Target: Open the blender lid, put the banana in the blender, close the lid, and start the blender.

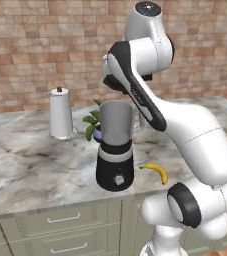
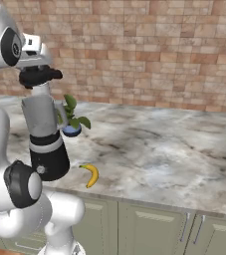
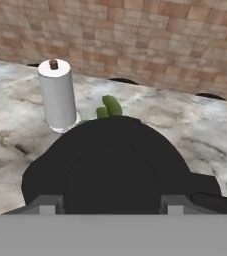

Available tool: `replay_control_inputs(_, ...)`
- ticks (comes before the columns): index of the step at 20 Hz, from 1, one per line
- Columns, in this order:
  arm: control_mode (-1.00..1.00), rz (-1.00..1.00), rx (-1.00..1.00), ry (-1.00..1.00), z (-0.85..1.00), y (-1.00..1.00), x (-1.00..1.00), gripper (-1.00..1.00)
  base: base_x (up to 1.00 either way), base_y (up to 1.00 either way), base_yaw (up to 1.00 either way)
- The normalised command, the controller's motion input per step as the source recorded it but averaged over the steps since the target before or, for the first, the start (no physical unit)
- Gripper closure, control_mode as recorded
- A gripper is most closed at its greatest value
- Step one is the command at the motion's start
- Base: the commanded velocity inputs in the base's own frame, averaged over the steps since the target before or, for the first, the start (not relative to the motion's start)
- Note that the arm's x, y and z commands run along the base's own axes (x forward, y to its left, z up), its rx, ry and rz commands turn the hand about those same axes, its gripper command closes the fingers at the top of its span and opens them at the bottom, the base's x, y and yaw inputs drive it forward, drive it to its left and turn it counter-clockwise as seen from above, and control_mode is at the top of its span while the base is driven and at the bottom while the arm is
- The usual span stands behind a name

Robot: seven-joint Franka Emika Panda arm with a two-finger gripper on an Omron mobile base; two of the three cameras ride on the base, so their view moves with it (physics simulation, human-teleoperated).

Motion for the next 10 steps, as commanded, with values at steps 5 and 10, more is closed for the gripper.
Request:
replay_control_inputs(5, -1.00, 0.00, 0.07, -0.20, -0.09, -0.96, -0.58, 1.00, 0.00, 0.00, 0.00)
replay_control_inputs(10, -1.00, -0.01, 0.15, -0.07, -0.35, -1.00, -0.37, 1.00, 0.00, 0.00, 0.00)
